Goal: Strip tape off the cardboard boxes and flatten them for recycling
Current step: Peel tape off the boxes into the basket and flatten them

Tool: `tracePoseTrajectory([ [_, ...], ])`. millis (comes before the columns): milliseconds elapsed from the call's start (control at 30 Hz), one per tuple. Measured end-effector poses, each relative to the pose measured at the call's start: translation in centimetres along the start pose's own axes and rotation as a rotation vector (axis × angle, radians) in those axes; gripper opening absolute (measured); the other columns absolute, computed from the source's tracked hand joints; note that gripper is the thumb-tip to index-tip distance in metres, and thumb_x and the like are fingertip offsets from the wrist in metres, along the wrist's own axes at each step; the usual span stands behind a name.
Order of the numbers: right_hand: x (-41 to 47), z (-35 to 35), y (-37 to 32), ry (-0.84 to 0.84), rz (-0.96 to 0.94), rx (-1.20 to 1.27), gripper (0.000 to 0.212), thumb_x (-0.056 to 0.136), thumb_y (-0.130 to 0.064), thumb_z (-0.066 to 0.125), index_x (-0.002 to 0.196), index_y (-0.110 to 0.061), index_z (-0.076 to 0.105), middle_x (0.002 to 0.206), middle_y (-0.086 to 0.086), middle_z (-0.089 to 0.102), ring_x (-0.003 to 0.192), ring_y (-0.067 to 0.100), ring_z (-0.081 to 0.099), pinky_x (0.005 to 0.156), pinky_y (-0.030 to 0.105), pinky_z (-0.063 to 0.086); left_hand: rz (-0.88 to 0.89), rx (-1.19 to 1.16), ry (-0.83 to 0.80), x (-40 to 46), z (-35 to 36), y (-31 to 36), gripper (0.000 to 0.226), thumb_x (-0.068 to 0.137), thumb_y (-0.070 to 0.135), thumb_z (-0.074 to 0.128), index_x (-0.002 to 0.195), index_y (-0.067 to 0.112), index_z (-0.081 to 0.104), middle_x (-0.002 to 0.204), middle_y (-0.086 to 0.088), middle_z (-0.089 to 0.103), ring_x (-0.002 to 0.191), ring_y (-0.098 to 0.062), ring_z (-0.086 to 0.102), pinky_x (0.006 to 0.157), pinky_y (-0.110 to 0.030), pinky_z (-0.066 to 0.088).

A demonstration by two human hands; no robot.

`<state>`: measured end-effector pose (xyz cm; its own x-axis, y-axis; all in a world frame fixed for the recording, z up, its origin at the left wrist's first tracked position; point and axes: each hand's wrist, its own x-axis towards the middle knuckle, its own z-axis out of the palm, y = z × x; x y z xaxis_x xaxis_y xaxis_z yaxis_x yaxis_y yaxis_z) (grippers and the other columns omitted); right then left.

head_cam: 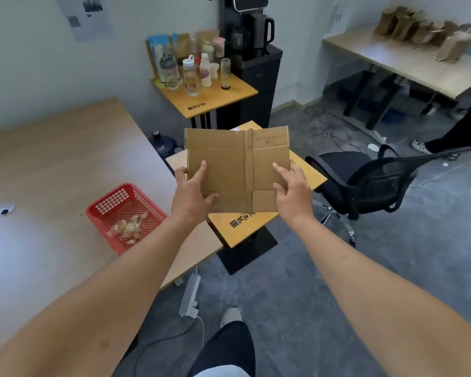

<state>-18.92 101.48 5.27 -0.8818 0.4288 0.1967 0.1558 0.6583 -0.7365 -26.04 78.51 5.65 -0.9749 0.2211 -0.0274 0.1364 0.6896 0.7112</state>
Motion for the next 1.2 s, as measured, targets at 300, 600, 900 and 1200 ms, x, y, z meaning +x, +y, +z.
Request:
tracePoseTrajectory([
  [300,12.1,3.5,9.6,-0.125,0.131,-0.083,0.054,0.1,0.0,0.058,0.146,-0.028,0.056,0.166,0.001,0.03,0.151,0.019,0.031,0.121,0.035,0.033,-0.125,0.018,-0.092,12.3,10.3,-0.3,0.089,0.093,0.029,0.073,0.161,0.038,0.016,0.152,0.003,0.014,0.132,-0.025,0.042,0.101,-0.035,0.047],
  [600,23.1,5.1,16.8,-0.36,0.176,-0.138,0.053,0.104,-0.006,0.054,0.149,-0.033,0.052,0.169,-0.006,0.021,0.153,0.017,0.027,0.116,0.028,0.032,-0.314,0.002,-0.138,20.1,17.7,0.7,0.088,0.093,0.034,0.073,0.161,0.039,0.017,0.155,0.003,0.011,0.139,-0.028,0.038,0.109,-0.04,0.044],
  [900,33.9,7.3,23.4,-0.747,0.119,-0.142,0.056,0.098,-0.023,0.069,0.151,-0.03,0.05,0.168,0.0,0.021,0.142,0.018,0.041,0.111,0.021,0.026,-0.649,0.105,-0.018,25.2,25.8,2.2,0.087,0.088,0.039,0.076,0.159,0.04,0.026,0.156,-0.01,0.019,0.142,-0.033,0.024,0.118,-0.045,0.032],
  [1200,37.3,11.9,26.7,-0.954,-0.011,-0.288,0.058,0.097,-0.037,0.068,0.151,-0.038,0.046,0.164,0.001,0.028,0.146,0.026,0.035,0.111,0.037,0.039,-0.9,0.148,-0.008,27.4,27.9,0.9,0.087,0.086,0.026,0.072,0.157,0.042,0.026,0.156,-0.011,0.019,0.137,-0.036,0.025,0.112,-0.042,0.034],
])
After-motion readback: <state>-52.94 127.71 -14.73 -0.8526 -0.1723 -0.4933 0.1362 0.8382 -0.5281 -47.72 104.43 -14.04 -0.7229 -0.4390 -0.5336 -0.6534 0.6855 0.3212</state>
